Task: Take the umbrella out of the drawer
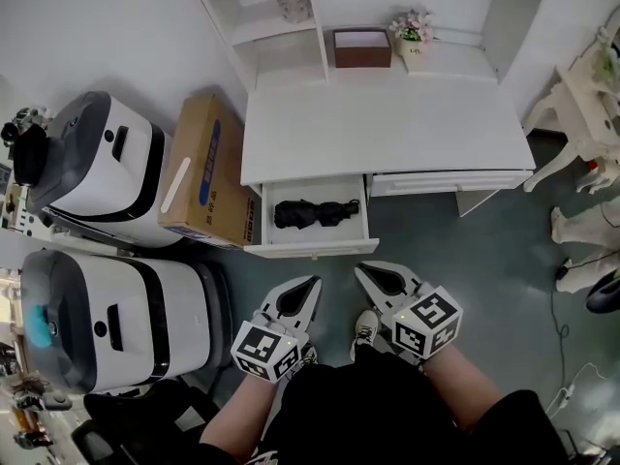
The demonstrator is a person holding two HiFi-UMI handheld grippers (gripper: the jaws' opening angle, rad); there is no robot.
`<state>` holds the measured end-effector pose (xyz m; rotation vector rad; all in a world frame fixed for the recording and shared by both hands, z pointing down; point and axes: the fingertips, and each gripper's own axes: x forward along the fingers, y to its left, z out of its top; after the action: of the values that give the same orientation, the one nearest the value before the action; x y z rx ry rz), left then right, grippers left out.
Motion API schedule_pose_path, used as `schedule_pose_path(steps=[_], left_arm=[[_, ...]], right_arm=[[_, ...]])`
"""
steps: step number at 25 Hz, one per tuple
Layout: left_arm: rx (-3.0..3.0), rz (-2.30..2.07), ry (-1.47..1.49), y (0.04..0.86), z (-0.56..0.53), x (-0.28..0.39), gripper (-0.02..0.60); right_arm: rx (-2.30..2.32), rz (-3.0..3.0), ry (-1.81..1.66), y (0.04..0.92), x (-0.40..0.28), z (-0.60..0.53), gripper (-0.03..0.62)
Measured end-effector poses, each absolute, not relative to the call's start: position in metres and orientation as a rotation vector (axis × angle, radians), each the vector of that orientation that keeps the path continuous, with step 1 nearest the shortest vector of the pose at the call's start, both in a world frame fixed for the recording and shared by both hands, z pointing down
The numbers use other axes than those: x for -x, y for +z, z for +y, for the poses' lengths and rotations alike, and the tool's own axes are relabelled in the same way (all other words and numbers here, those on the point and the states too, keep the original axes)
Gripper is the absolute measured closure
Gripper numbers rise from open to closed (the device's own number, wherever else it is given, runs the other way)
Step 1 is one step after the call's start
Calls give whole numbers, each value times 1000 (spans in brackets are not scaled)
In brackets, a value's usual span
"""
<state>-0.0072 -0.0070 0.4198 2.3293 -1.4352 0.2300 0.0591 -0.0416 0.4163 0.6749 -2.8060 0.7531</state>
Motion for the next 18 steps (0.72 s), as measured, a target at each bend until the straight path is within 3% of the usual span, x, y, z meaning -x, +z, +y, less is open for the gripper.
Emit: schedule_pose_path(steps=[18], left_arm=[[-2300, -1448, 394, 451, -61, 24, 584]], right_arm=[[-717, -2757, 756, 442, -63, -94, 592]])
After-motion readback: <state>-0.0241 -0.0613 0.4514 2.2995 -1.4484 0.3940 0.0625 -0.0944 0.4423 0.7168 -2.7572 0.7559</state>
